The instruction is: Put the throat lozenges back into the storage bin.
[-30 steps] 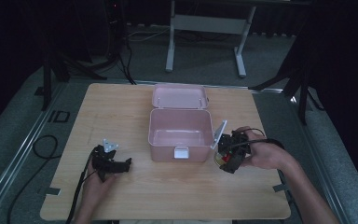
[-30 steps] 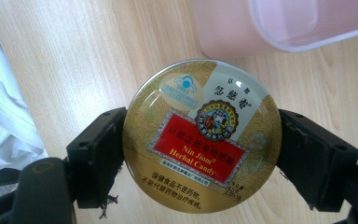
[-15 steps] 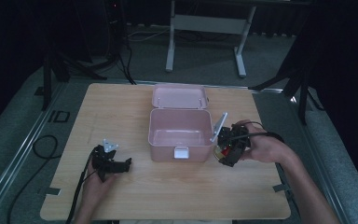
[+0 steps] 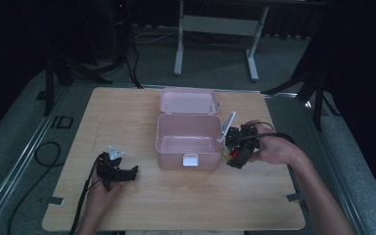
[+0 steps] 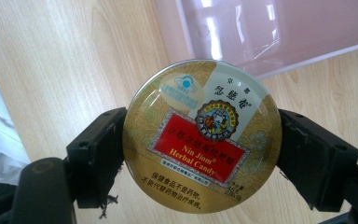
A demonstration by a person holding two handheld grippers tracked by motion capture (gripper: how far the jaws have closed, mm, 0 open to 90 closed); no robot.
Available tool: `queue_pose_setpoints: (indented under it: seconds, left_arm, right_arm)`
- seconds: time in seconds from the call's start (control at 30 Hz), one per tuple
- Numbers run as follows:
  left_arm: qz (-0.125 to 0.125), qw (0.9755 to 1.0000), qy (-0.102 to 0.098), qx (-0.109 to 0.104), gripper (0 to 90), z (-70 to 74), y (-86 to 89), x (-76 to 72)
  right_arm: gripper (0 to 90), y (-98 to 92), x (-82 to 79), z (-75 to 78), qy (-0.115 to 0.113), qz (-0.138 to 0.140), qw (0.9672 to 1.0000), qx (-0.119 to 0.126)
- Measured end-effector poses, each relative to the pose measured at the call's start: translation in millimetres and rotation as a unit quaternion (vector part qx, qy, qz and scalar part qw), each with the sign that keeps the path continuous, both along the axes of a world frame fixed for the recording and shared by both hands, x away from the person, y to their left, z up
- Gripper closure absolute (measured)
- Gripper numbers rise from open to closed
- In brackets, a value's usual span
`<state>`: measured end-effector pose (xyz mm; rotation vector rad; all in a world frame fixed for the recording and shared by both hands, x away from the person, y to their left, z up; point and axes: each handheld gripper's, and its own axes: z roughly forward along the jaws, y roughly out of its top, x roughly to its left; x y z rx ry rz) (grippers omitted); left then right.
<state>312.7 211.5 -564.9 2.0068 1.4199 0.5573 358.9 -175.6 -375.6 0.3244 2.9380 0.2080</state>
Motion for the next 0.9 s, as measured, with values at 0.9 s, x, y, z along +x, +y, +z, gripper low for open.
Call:
queue_pose_setpoints:
  seconds: [0.9]
  left_arm:
    - [0.0, 1.0, 0.0, 0.0, 2.5, 0.0, 0.0, 0.0]
  right_arm:
    - [19.9, 20.4, 19.2, 6.1, -0.005, 0.0, 0.9999, 0.014]
